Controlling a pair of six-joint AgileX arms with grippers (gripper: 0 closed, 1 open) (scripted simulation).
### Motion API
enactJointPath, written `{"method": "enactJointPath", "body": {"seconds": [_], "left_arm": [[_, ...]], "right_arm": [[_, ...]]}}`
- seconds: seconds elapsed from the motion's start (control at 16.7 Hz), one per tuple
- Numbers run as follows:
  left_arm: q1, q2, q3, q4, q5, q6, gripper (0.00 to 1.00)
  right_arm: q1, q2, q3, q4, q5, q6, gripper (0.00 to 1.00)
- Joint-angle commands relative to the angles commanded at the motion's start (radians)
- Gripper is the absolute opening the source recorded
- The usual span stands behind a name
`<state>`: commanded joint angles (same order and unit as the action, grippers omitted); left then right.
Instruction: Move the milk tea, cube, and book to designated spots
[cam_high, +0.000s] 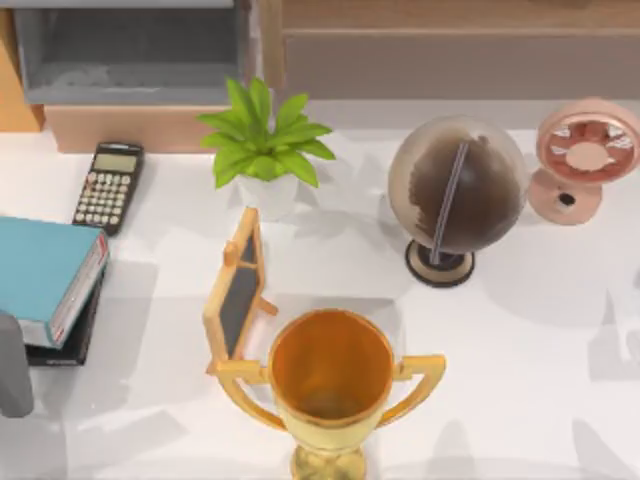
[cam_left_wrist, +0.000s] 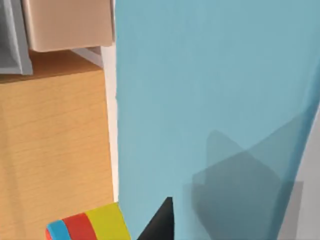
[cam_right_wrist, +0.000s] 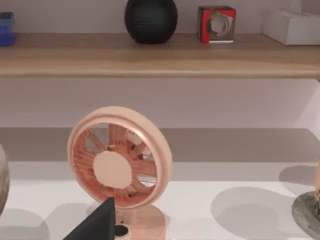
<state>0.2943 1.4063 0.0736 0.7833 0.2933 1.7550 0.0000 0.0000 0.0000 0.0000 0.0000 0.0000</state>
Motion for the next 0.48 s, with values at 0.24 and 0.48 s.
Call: {"method": "enactJointPath", "body": {"seconds": [0.24,0.48], "left_arm": [[0.0,0.0,0.0,0.0,0.0,0.0,1.0],[0.0,0.0,0.0,0.0,0.0,0.0,1.0]], "right_arm": [[0.0,0.0,0.0,0.0,0.0,0.0,1.0],[0.0,0.0,0.0,0.0,0.0,0.0,1.0]]}}
